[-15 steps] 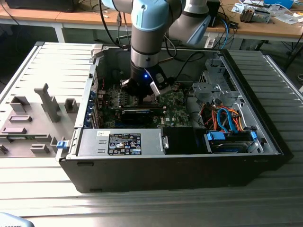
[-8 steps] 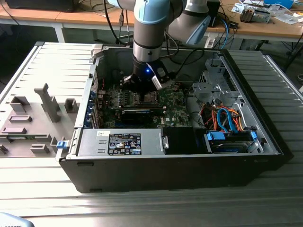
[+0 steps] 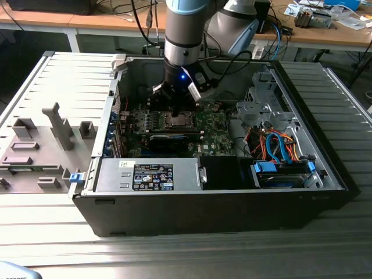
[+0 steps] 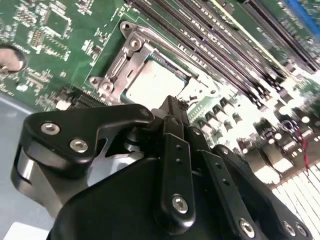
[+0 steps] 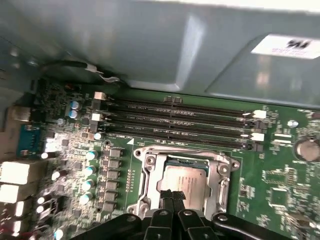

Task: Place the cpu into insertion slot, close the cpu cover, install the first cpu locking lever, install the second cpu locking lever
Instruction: 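Install the second cpu locking lever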

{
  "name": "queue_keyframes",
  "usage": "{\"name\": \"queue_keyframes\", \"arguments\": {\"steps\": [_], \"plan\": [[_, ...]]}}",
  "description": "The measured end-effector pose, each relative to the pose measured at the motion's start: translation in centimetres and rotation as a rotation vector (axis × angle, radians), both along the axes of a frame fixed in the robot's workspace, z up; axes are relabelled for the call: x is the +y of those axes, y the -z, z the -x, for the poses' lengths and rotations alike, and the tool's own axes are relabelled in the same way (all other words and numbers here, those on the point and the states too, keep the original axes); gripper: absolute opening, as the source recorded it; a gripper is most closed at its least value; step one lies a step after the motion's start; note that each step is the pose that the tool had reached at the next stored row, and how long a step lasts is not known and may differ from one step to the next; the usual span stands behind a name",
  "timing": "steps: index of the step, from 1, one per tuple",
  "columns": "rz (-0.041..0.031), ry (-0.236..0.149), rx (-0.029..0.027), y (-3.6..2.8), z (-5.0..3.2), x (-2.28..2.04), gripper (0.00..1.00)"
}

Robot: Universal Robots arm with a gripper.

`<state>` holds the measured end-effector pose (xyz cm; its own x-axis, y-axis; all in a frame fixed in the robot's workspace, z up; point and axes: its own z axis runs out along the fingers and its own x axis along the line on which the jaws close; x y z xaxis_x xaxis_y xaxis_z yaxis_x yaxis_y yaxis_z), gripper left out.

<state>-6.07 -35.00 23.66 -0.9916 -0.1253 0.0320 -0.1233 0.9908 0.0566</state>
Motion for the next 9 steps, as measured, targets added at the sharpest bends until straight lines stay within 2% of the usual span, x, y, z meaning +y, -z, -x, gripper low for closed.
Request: {"name": "queue_keyframes", "arguments": {"steps": [4, 7, 9], "plan": [[0.0046, 0.0, 0.0, -1.53, -0.02, 0.0, 0.11], [0.0156, 0.0, 0.0, -3.1, -0.02, 0.04, 0.11], [0.019, 0.0, 0.0, -3.29, -0.02, 0.05, 0.11]]}}
